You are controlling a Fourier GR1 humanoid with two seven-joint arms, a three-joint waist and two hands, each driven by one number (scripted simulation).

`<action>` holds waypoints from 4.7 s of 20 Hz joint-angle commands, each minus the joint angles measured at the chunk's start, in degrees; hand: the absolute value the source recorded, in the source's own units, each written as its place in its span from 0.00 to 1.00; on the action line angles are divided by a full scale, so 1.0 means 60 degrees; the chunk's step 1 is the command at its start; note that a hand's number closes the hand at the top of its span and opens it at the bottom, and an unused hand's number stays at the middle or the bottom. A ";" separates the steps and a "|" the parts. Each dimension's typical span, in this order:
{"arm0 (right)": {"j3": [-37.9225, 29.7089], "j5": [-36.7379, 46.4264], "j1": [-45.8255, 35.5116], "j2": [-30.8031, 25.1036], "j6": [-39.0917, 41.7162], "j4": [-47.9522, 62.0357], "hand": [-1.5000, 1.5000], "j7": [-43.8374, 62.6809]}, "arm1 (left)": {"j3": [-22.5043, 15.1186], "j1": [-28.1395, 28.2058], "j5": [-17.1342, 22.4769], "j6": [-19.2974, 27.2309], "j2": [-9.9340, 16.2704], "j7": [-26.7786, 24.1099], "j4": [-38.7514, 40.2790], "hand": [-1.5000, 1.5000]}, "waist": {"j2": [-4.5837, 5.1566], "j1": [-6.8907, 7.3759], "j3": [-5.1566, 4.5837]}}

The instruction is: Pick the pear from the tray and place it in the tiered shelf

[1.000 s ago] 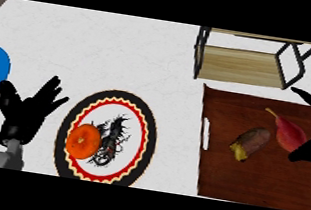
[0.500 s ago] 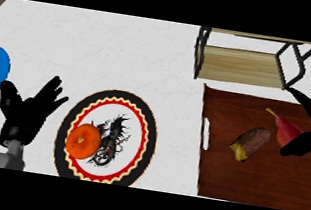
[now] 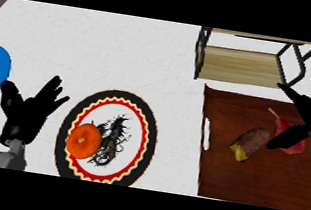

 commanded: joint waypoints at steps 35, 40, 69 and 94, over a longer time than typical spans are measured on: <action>0.0970 0.1122 -0.1287 0.4296 0.1056 -0.9717 1.00 0.6410 | 0.0466 -0.0084 -0.0041 -0.0321 0.0004 0.0454 0.0557 0.50 | 0.0005 -0.0279 -0.0089; -0.0532 0.0132 -0.3160 0.3918 0.2530 -1.0267 1.00 0.8170 | -0.0019 -0.0019 -0.0443 -0.0027 -0.0476 0.0411 0.0410 0.50 | 0.0026 -0.0174 -0.0084; -0.2687 0.0372 -0.8298 0.0295 0.1116 -0.0343 1.00 0.3595 | 0.0454 0.0077 -0.0110 -0.0875 -0.0120 0.0123 0.0495 0.50 | 0.0158 0.0183 -0.0085; -0.2709 0.1124 -0.9037 0.0109 -0.1122 0.4082 1.00 -0.0082 | 0.0341 -0.0263 -0.0587 -0.0330 -0.0438 0.0571 0.0461 0.50 | 0.0108 0.0066 -0.0075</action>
